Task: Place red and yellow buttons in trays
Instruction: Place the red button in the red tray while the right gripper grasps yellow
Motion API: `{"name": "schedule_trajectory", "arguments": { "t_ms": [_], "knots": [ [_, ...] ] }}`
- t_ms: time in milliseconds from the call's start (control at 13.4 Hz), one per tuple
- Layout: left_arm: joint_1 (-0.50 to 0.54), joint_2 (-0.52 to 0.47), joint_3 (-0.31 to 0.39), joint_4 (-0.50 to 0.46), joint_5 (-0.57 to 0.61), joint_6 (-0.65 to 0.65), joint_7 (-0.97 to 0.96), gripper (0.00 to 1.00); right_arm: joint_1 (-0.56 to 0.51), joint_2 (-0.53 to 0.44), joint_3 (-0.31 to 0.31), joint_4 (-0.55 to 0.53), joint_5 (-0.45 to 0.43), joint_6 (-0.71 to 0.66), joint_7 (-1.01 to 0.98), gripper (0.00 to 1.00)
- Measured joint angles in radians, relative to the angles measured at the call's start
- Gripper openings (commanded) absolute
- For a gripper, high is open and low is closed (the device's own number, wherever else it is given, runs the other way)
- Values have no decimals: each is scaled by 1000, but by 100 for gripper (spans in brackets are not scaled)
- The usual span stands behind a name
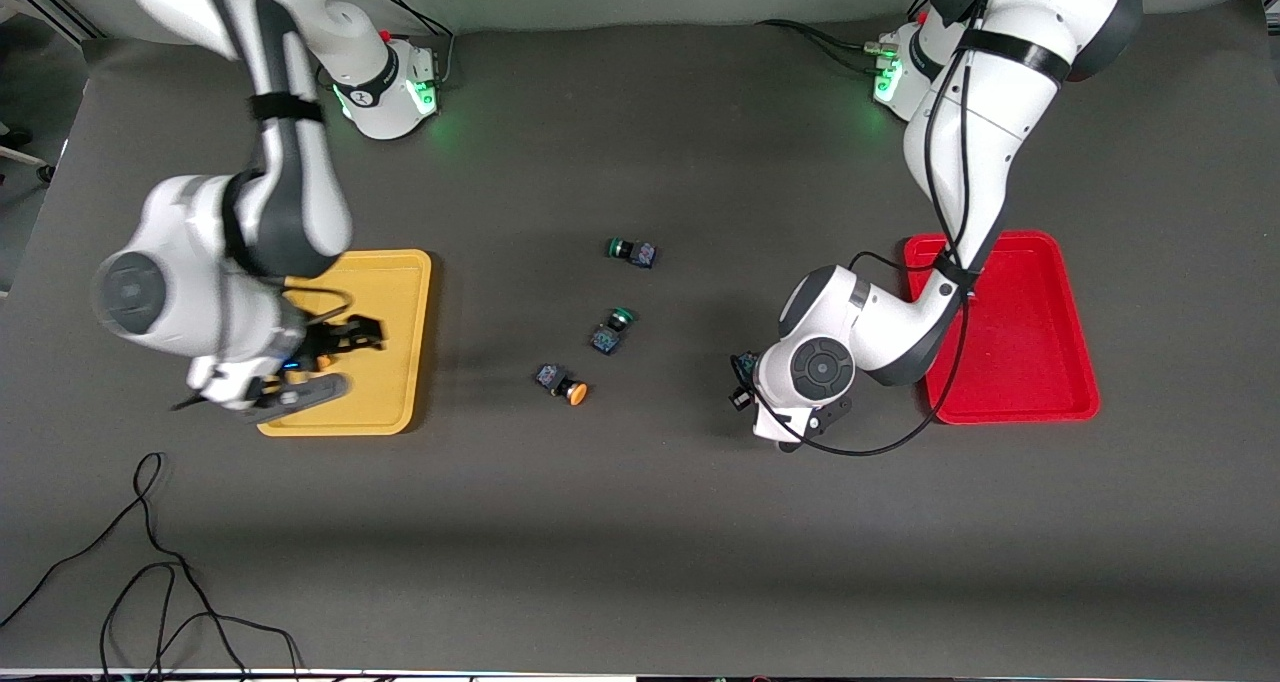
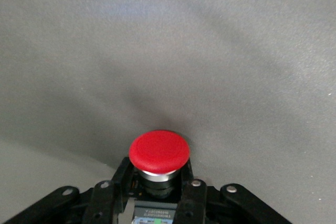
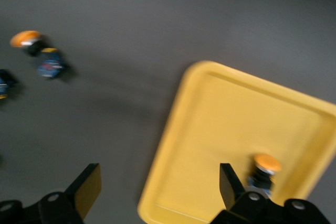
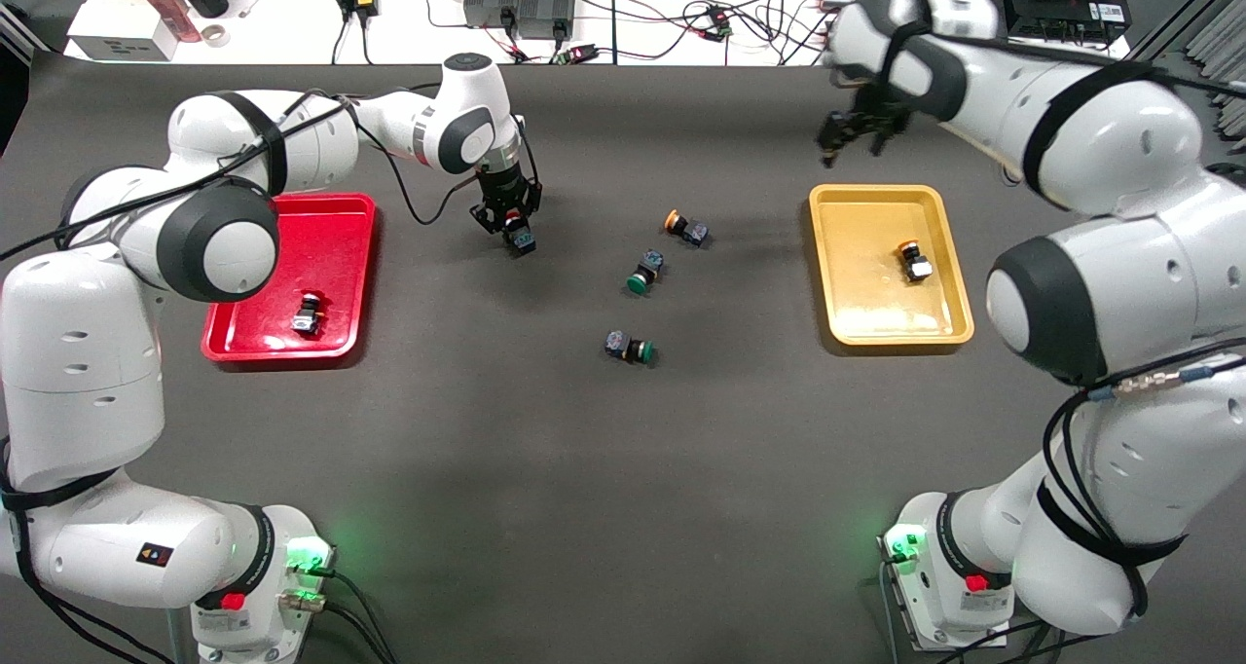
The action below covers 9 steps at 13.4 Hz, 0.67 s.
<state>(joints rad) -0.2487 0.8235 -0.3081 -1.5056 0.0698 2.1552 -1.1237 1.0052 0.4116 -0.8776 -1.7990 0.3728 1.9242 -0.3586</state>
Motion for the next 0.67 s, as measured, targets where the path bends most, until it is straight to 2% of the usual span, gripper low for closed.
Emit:
{"name": "schedule_trajectory", "arguments": {
  "t_ms": [75, 224, 448, 672],
  "knots": [
    [9, -14, 3, 5, 0, -28, 25, 0, 54, 8, 3, 22, 0, 7, 6, 100],
    [78, -76, 6, 25, 0, -172, 180, 0, 122, 44, 30, 81, 0, 46, 13, 100],
    [262, -203, 14, 22, 6, -403, 488, 0, 123, 111, 124, 112, 1, 179, -32, 100],
    [442, -272, 18, -56, 69, -460, 713, 0, 115, 189, 151, 111, 69, 278, -73, 100]
  ]
}}
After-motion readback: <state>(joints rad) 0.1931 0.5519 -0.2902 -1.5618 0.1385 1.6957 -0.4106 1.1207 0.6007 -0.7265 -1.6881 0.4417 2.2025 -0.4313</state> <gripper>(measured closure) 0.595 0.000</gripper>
